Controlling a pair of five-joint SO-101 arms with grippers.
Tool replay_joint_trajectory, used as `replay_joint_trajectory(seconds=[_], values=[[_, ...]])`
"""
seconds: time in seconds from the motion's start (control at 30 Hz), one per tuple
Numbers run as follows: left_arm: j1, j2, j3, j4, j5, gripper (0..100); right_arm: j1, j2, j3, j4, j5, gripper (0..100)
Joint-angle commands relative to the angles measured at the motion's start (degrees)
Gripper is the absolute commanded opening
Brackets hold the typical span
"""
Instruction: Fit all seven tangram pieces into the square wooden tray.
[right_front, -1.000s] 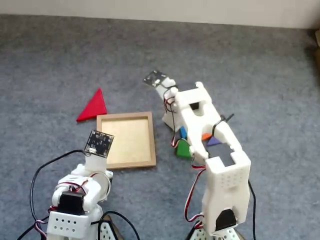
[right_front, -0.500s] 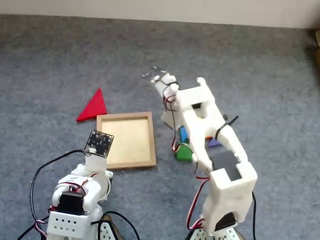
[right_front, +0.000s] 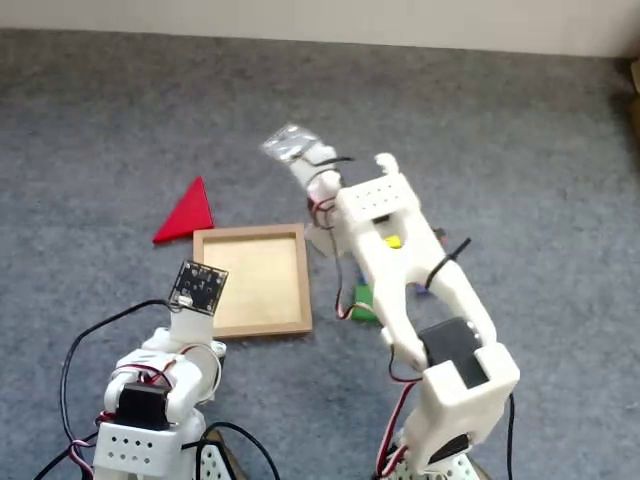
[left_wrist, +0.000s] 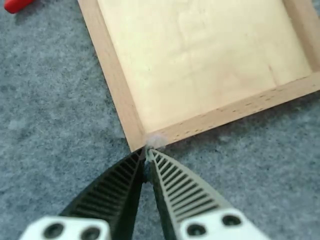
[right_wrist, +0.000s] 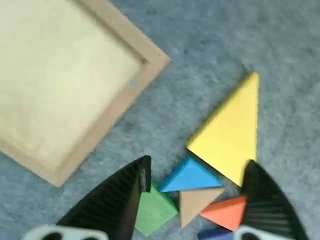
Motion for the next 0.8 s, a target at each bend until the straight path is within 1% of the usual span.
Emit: replay_joint_trajectory(seconds=[0.0, 0.2, 0.37, 0.6, 0.7, 0.77], values=[[0.75, -2.77, 1.19, 0.35, 0.35, 1, 3.65, 1.89, -1.27, -1.63, -0.53, 36.8], [0.75, -2.77, 1.19, 0.35, 0.35, 1, 4.18, 9.27, -5.67, -2.24, -0.44, 37.4], [0.75, -2.77, 1.19, 0.35, 0.35, 1, 3.91, 15.34, -12.18, -1.98, -0.44, 37.5], [0.75, -2.77, 1.19, 0.35, 0.35, 1, 5.58, 22.46, -17.45, -1.89, -0.44, 37.5], [0.75, -2.77, 1.19, 0.35, 0.35, 1, 6.29, 23.34, -18.59, 0.92, -0.26, 37.4], [0.75, -2.77, 1.19, 0.35, 0.35, 1, 6.37, 23.25, -19.82, 4.00, 1.76, 37.4]])
